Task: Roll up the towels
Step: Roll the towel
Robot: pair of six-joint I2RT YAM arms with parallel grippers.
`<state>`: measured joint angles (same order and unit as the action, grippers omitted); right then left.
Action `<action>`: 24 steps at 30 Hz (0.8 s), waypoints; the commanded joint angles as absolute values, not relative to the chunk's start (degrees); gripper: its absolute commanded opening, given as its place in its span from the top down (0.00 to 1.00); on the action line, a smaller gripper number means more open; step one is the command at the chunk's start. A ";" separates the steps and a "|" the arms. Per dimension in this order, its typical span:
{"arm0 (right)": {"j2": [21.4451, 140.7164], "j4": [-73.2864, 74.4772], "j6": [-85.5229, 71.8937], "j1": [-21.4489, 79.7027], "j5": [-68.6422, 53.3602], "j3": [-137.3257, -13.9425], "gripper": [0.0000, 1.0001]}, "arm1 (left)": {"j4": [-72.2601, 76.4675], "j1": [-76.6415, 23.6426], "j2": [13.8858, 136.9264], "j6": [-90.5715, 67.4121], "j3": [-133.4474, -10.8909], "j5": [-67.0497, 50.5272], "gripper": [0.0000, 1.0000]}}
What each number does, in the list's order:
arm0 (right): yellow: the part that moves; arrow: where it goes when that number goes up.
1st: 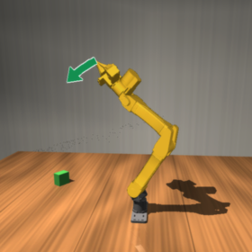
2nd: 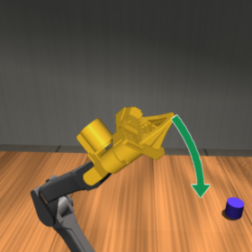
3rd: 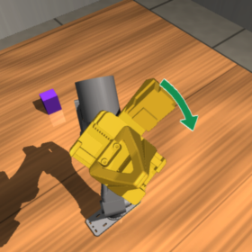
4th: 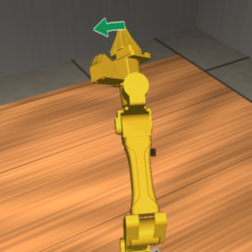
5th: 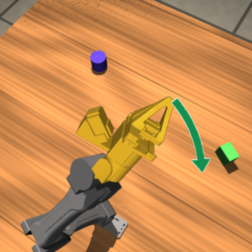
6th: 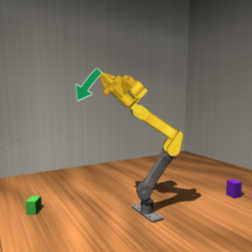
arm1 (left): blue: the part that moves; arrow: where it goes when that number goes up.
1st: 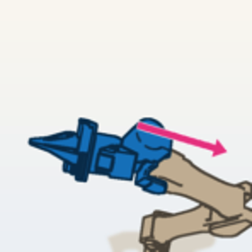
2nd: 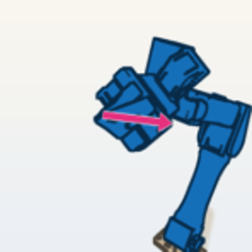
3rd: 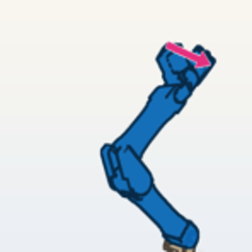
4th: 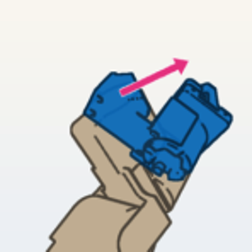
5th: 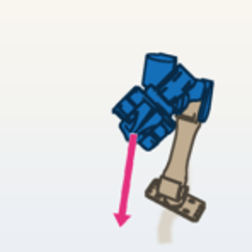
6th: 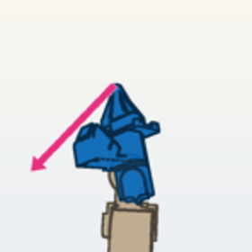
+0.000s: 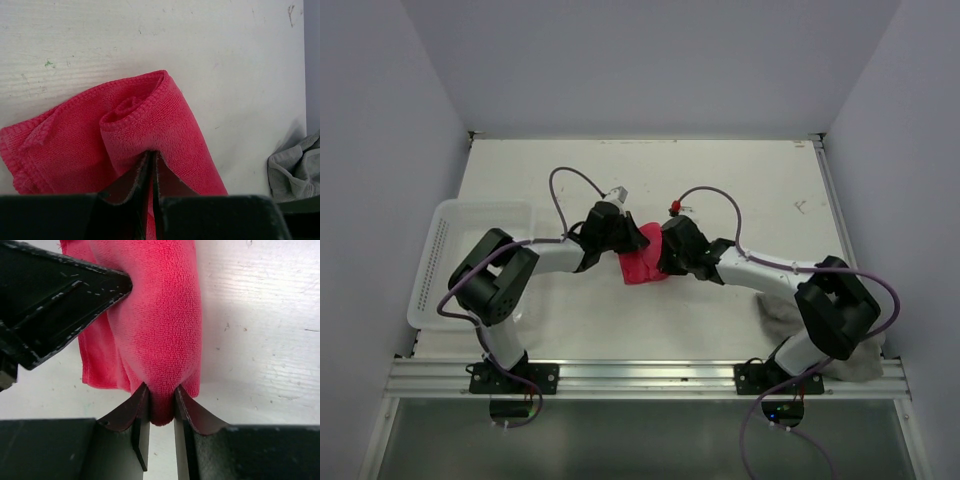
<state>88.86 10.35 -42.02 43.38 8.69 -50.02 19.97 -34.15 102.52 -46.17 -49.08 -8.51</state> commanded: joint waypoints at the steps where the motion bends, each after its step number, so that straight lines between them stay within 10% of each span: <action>1: 88.23 20.54 -37.80 47.54 22.37 -57.20 0.89 | 16.09 -33.66 99.85 -43.42 -50.88 -5.28 0.90; 24: 102.30 31.73 -31.81 63.10 48.87 -68.20 1.00 | 20.73 -33.84 92.73 -49.21 -47.03 -9.67 0.89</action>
